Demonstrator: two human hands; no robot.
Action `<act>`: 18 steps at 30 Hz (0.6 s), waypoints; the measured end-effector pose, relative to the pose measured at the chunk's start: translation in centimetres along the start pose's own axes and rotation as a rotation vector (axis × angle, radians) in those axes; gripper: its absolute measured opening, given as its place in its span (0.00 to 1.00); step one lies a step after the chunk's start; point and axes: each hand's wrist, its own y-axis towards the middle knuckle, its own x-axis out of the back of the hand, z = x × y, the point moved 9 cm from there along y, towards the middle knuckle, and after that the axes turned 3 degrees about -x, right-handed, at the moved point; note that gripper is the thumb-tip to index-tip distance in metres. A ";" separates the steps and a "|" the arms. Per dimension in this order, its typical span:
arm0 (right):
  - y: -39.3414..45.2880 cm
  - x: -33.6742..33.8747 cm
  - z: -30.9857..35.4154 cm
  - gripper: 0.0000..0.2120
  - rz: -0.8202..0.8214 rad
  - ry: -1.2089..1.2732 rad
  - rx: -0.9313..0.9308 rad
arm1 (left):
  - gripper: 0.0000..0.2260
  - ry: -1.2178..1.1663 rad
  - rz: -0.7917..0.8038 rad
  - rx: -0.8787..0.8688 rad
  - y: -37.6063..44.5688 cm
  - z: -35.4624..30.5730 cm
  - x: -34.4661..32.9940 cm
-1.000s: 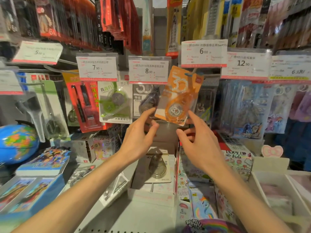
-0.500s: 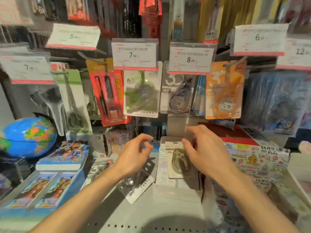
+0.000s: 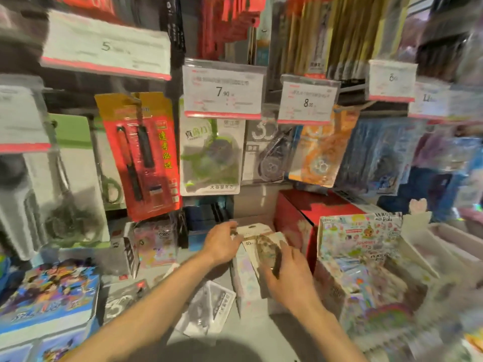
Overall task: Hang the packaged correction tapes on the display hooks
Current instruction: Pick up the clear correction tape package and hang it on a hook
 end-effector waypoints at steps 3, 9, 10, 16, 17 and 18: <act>-0.4 -0.4 -0.4 0.34 -0.055 0.042 -0.014 | 0.22 0.022 0.028 0.025 1.2 0.4 -0.9; -0.5 -0.3 -0.6 0.29 -0.115 0.029 -0.029 | 0.18 -0.055 -0.029 0.062 1.6 0.8 -0.9; -0.5 -0.2 -0.6 0.29 -0.119 0.037 -0.033 | 0.18 -0.073 -0.037 0.061 1.6 0.7 -0.8; -0.6 0.5 -0.9 0.27 -0.128 0.162 -0.044 | 0.14 -0.250 -0.110 0.074 1.2 0.3 0.2; -0.7 0.8 -0.7 0.28 -0.132 0.185 -0.036 | 0.13 -0.291 -0.125 0.078 1.0 0.2 0.5; -0.8 1.1 -0.6 0.29 -0.135 0.205 -0.022 | 0.13 -0.338 -0.139 0.082 0.8 0.1 1.0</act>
